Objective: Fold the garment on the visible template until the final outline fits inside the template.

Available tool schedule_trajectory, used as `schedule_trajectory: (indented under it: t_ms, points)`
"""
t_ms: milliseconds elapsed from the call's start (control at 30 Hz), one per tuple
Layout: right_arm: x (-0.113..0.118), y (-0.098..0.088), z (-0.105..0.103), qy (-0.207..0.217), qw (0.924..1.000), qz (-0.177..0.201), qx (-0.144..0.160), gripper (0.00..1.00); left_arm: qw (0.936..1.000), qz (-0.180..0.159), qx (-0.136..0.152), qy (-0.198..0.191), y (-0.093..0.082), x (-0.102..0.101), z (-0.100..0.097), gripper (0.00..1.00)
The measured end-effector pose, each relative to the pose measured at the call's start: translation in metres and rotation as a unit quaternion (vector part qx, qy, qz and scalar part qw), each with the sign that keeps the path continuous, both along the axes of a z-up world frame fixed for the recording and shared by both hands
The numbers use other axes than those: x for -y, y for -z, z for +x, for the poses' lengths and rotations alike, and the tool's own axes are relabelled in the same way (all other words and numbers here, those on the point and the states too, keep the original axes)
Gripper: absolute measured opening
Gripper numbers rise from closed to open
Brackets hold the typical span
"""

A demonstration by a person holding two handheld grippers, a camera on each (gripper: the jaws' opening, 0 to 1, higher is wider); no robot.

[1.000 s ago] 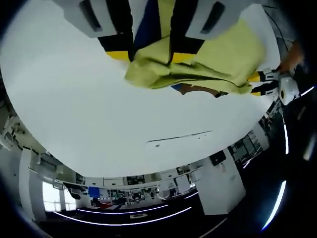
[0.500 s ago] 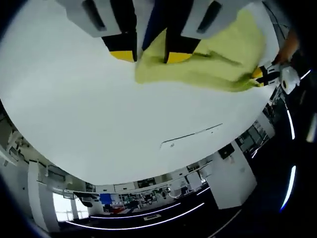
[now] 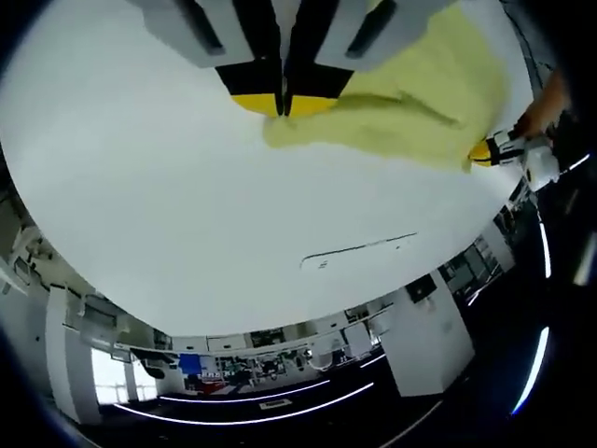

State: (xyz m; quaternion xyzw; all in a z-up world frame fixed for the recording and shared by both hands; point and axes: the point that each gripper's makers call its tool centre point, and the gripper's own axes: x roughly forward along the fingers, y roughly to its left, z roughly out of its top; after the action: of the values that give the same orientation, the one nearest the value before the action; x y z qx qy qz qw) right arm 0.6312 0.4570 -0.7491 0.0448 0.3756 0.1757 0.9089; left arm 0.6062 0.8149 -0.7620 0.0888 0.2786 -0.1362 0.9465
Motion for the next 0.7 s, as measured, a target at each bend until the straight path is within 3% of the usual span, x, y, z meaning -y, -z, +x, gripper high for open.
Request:
schedule_trajectory:
  t_ms: [133,333,433,533,700]
  points:
    - [0.002,0.0,0.002,-0.008,0.9997,-0.021,0.012,0.0,0.9979,-0.05,0.025,-0.031,-0.016,-0.001,0.003,0.0]
    - [0.002,0.014,0.002,-0.014,0.999,-0.042,0.009,0.0,0.9983,-0.047,0.01,-0.033,-0.004,-0.001,0.001,0.0]
    - [0.003,0.019,0.0,-0.005,0.9993,-0.037,-0.003,0.0,0.9982,-0.048,0.0,-0.035,0.0,-0.001,0.0,0.0]
    - [0.002,0.014,0.0,0.009,0.9998,-0.017,-0.003,0.01,0.9978,-0.053,0.004,-0.041,-0.004,-0.005,-0.002,0.07]
    - [0.002,0.003,-0.005,0.015,0.9999,0.007,-0.002,0.26,0.9953,-0.08,0.008,-0.055,-0.014,-0.011,-0.009,0.25]
